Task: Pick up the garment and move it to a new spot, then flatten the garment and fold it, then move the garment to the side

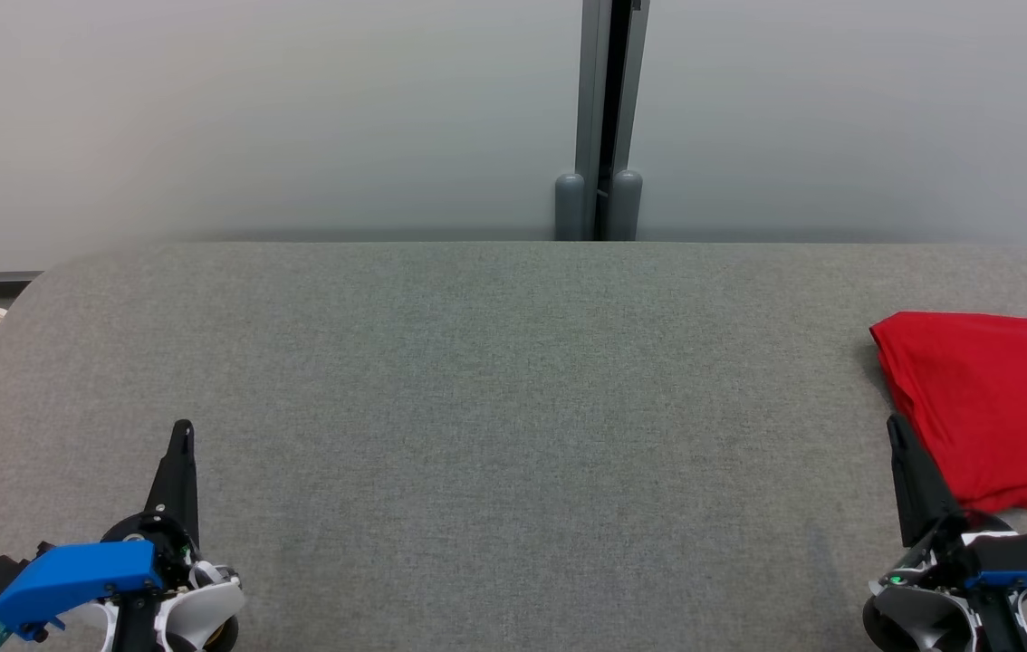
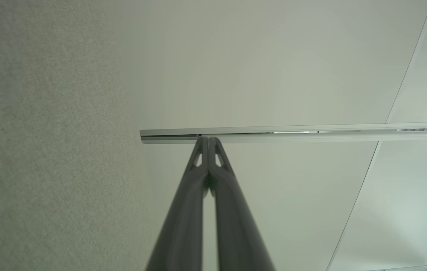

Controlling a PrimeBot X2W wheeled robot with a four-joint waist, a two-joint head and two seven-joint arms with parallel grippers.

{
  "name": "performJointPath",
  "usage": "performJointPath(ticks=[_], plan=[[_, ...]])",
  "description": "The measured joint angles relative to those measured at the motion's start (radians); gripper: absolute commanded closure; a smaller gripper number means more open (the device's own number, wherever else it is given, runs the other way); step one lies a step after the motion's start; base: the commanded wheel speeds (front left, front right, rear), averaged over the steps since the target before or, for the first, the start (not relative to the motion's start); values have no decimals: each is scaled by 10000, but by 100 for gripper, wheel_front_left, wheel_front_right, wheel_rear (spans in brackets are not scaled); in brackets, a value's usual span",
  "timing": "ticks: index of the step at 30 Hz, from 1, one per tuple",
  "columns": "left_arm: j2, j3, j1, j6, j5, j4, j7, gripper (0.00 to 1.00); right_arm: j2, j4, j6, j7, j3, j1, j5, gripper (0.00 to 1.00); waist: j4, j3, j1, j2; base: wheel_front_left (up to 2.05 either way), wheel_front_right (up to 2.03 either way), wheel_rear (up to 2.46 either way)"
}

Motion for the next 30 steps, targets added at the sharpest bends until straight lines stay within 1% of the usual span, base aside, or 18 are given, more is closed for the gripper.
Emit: performJointPath(ticks=[30], plan=[[0, 0, 0, 0, 0, -2, 0, 100, 0, 0, 0, 0, 0, -1, 0, 100, 0, 0, 0, 0, 0, 0, 0]])
